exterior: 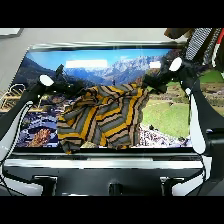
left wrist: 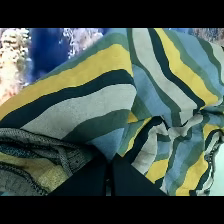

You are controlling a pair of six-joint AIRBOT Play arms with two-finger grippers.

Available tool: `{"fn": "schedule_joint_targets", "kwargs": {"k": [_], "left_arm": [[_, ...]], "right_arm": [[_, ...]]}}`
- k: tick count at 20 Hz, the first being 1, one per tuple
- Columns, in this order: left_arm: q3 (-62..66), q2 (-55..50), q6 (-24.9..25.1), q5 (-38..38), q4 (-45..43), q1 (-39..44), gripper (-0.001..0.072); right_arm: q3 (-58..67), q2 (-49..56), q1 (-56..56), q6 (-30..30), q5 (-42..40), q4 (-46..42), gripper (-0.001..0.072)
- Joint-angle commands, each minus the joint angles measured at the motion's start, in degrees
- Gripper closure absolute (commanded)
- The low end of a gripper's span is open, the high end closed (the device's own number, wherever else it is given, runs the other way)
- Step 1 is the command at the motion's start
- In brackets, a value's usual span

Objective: Fold the clothes and pants, and hang the long-sleeved shirts on hangers.

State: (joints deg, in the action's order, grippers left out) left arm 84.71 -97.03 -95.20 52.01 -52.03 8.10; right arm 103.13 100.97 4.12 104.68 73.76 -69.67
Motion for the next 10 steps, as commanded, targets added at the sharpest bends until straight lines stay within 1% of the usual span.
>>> {"fn": "schedule_joint_targets", "kwargs": {"k": [1,3,4,8,10], "left_arm": [[-0.02,0.22,-0.02,0.04,0.46,0.17,0.068],[-0.02,0.44,-0.02,0.57,0.46,0.17,0.068],[-0.02,0.42,-0.02,0.96,0.46,0.17,0.068],[-0.02,0.44,0.0,1.97,0.44,0.17,0.068],[-0.02,0.44,0.0,2.12,0.44,0.17,0.068]], "right_arm": [[0.07,-3.28,-0.04,-10.12,5.51,-0.74,0.0106],[-0.13,-4.44,-0.04,-15.32,15.19,-1.46,0.0096],[-1.53,-4.92,-0.04,-15.98,17.94,-0.7,0.0096],[-16.33,-8.57,0.02,-16.46,13.29,4.61,0.0096],[-24.28,-9.66,0.02,-16.7,12.74,8.15,0.0097]]}}
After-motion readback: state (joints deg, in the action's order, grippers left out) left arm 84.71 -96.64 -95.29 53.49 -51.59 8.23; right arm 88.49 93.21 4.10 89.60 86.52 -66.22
